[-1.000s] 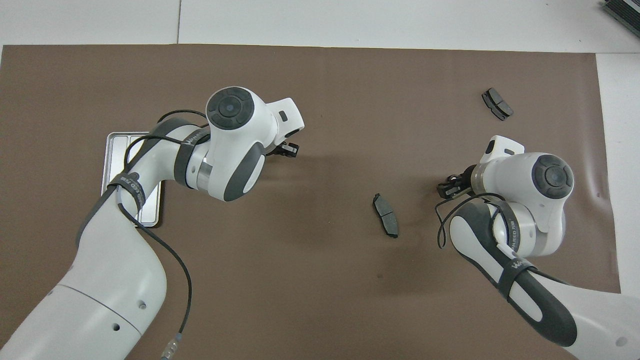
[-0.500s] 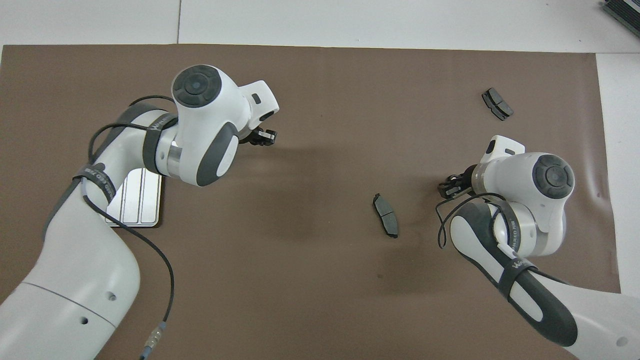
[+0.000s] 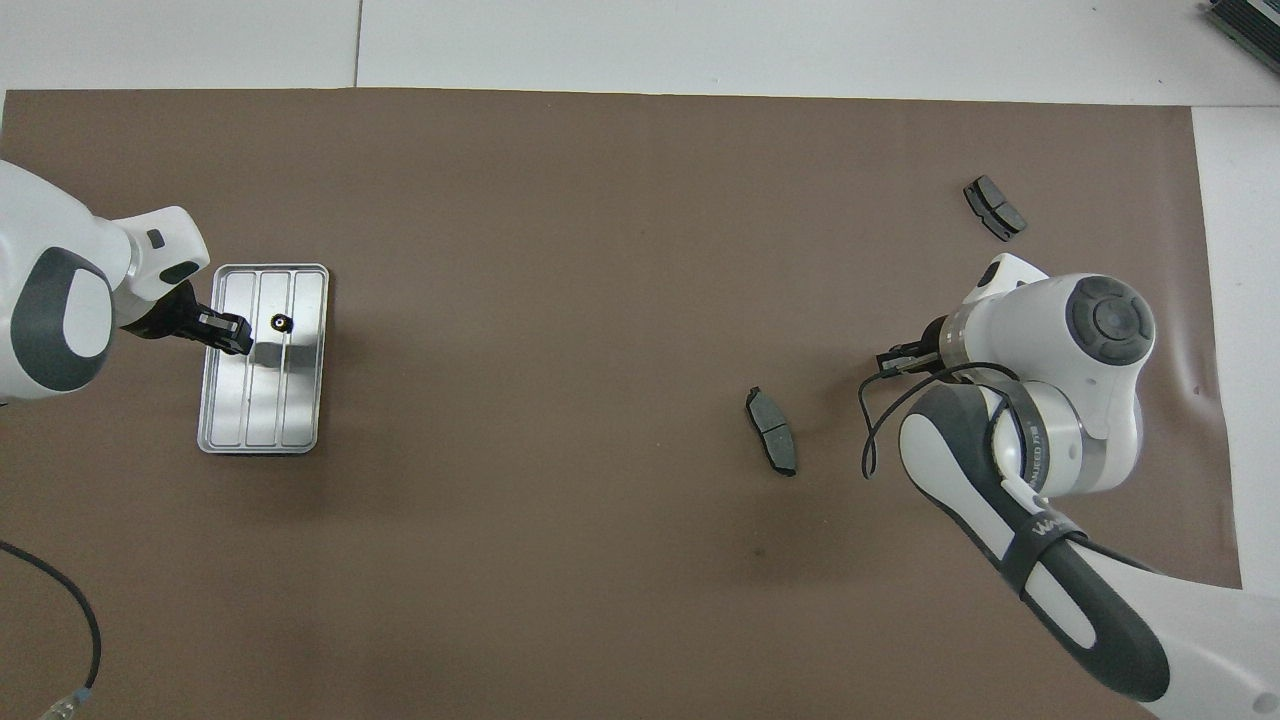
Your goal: Pick bearing gear from pile to tray
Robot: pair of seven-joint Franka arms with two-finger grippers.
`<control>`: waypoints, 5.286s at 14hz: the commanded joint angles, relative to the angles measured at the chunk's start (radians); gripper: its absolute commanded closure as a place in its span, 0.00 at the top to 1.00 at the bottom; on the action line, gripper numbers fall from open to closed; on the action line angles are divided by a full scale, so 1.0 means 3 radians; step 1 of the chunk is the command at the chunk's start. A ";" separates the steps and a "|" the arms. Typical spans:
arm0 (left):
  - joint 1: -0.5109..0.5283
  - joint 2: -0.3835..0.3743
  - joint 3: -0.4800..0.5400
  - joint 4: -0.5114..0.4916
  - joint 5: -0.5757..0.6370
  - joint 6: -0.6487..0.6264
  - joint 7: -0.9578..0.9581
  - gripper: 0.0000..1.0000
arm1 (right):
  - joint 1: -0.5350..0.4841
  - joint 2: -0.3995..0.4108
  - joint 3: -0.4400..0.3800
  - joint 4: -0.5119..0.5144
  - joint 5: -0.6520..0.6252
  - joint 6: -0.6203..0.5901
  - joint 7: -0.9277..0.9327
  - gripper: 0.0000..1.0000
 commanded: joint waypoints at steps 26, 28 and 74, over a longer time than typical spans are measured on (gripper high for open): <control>-0.1016 -0.0054 -0.0008 0.0311 -0.0040 0.0542 -0.1854 1.00 | 0.0320 0.1611 0.1297 0.1331 -0.2412 0.0212 0.3906 1.00; -0.1178 0.0149 0.0002 0.0621 -0.0101 0.0496 -0.2196 1.00 | 0.0234 0.1422 0.1277 0.1316 -0.2413 0.0115 0.3850 1.00; -0.2289 0.0907 0.0007 0.0955 0.0277 0.0981 -0.2422 0.35 | -0.0166 -0.0843 -0.0805 0.1076 -0.0188 -0.2473 -0.0415 1.00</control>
